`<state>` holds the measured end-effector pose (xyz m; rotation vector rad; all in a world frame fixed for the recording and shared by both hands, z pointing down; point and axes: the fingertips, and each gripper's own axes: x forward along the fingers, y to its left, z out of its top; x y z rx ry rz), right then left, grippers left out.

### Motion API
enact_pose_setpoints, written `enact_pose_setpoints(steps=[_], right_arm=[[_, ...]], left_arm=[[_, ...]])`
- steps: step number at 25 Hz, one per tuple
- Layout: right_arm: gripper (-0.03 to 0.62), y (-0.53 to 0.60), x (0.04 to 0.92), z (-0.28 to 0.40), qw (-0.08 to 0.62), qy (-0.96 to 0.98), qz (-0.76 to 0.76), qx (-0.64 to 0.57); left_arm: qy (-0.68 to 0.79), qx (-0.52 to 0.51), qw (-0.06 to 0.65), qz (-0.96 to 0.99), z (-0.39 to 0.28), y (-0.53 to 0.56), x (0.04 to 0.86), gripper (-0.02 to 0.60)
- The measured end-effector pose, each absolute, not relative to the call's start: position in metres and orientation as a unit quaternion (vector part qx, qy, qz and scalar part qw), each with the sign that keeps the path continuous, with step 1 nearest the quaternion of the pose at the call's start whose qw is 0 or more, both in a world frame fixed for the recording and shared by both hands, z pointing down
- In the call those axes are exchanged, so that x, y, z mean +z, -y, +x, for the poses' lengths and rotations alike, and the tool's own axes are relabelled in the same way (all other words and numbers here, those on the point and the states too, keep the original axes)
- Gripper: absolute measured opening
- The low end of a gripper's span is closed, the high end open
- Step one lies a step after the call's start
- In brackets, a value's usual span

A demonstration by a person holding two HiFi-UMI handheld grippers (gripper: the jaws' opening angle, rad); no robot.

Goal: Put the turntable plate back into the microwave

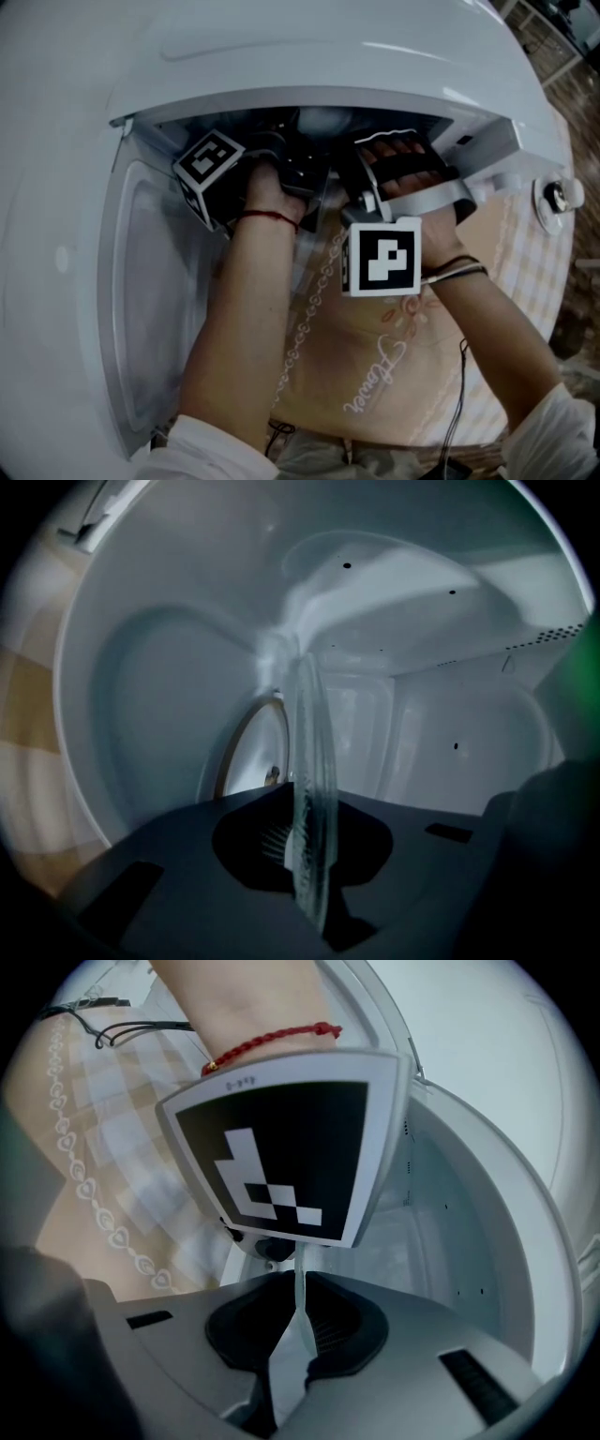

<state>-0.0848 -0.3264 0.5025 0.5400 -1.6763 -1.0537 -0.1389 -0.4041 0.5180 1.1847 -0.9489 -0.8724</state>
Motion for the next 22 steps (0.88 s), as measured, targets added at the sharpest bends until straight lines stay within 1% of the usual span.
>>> enact_pose_setpoints(steps=[8,9,12,14,22], right_arm=[[0.052,0.330,0.507,-0.085,0.530,0.706,0.221,-0.414],[0.052,0.330,0.507,-0.085,0.530,0.709,0.221,-0.409],[0.052,0.329,0.506,-0.085,0.530,0.714,0.223,-0.400],[0.052,0.328,0.506,-0.085,0.531,0.714,0.222,-0.398],[0.052,0.329,0.500,-0.085,0.529,0.722,0.229,-0.383]], left_arm=[[0.425,-0.383,0.638,0.515,-0.141,0.409,0.518,0.019],[0.422,-0.389,0.636,0.517,-0.141,0.409,0.516,0.029],[0.405,-0.408,0.631,0.522,-0.141,0.407,0.511,0.118],[0.399,-0.407,0.627,0.531,-0.140,0.405,0.507,0.132],[0.388,-0.383,0.613,0.572,-0.134,0.397,0.498,0.143]])
